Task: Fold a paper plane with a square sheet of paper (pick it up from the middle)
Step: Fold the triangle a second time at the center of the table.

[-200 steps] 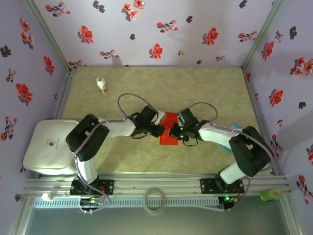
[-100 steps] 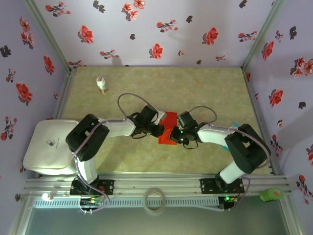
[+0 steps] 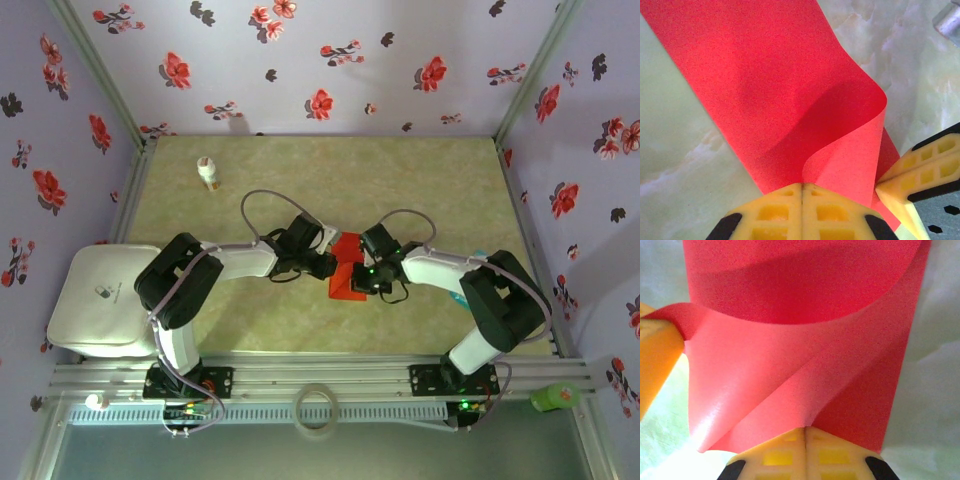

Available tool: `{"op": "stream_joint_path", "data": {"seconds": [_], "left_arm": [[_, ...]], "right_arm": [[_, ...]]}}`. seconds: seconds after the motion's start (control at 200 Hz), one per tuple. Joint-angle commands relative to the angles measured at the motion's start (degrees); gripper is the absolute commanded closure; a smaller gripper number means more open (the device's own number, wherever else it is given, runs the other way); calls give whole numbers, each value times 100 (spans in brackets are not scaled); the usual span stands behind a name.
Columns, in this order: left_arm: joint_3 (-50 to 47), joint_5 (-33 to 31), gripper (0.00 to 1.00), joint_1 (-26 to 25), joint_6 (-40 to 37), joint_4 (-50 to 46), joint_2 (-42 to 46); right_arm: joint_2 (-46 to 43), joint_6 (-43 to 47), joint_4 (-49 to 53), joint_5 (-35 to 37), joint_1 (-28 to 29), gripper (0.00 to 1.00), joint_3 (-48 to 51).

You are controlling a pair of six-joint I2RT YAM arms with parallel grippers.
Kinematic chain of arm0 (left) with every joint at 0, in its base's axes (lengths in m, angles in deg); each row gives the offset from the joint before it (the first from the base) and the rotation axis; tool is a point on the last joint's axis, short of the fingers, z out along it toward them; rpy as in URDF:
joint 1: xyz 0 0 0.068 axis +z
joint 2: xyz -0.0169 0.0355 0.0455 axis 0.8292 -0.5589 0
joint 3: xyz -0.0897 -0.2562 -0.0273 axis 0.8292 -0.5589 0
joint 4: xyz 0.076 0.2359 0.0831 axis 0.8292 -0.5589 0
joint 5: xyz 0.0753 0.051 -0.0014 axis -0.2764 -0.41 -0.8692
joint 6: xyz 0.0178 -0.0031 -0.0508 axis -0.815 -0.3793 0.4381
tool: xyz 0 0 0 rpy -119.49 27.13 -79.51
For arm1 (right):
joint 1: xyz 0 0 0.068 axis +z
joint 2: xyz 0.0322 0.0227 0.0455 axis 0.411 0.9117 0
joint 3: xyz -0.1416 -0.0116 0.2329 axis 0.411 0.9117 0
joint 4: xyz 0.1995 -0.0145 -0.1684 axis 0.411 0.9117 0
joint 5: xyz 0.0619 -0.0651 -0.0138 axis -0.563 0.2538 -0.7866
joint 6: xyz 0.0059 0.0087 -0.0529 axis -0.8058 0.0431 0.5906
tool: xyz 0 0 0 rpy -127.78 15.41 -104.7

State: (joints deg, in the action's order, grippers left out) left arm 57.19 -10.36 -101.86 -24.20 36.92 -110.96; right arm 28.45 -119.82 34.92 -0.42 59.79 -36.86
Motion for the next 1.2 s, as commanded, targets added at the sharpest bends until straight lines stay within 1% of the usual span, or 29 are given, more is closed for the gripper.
{"op": "stream_joint_path", "data": {"seconds": [0.0,0.16,0.265,0.39,0.47,0.62,0.72,0.785,0.96,1.195], "left_arm": [[67,153,100,49,147,152,28],[30,245,100,48,256,267,-23],[12,265,100,49,289,321,-61],[-6,267,100,49,302,347,-70],[3,266,100,45,303,339,-78],[5,266,100,49,311,334,-85],[19,289,100,50,311,331,-105],[29,294,100,49,285,312,-105],[66,294,100,49,249,253,-113],[153,319,100,49,130,204,-179]], "right_arm": [[168,357,737,89,-145,98,16],[68,130,441,-67,-152,96,-32],[-69,-230,90,-187,-152,93,32],[-270,-821,-588,-415,-127,92,265],[-382,-1137,-873,-414,-91,92,434],[-457,-1451,-1303,-406,-35,91,705],[-328,-1405,-1335,-443,-28,92,704],[-273,-1358,-1236,-319,-28,92,703],[-79,-895,-508,-97,-31,95,580],[-11,-465,-225,-152,-132,95,578]]}}
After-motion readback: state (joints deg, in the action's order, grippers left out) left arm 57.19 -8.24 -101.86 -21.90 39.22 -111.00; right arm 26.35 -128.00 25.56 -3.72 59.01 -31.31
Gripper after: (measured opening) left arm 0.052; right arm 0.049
